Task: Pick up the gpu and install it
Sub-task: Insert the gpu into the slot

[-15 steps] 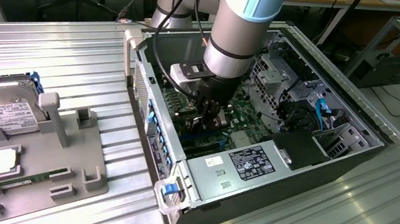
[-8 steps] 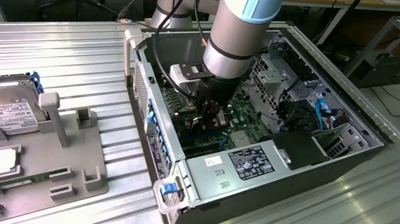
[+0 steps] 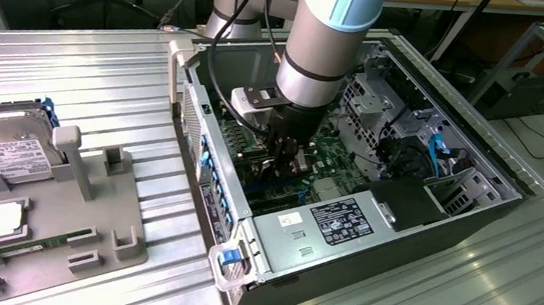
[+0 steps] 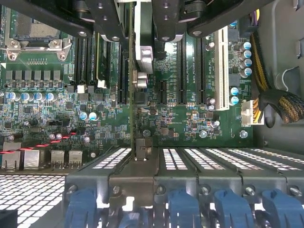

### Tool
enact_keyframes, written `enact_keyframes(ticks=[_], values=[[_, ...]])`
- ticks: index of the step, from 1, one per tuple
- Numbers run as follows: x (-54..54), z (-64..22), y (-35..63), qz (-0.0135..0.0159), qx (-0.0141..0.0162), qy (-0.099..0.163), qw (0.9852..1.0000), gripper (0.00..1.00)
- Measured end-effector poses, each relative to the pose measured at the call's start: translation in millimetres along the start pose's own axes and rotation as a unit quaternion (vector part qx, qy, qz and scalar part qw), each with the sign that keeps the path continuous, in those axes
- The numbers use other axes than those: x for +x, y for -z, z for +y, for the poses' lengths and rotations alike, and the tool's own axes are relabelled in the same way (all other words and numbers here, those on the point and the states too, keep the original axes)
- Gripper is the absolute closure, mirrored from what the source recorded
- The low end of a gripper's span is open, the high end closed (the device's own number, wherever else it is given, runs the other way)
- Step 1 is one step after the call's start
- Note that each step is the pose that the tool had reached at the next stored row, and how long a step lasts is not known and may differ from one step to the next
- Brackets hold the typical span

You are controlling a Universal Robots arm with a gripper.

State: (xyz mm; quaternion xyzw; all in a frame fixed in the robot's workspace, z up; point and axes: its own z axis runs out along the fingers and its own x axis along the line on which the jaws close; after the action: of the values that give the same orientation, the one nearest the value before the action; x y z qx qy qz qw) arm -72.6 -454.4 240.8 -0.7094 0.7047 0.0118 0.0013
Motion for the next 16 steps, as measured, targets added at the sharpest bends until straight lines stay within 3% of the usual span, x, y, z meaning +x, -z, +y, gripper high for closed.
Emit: enact_keyframes(ticks=[16], values=[[-1.5, -1.4, 2.4, 0.0002, 0.0, 0.0, 1.0, 0.72]])
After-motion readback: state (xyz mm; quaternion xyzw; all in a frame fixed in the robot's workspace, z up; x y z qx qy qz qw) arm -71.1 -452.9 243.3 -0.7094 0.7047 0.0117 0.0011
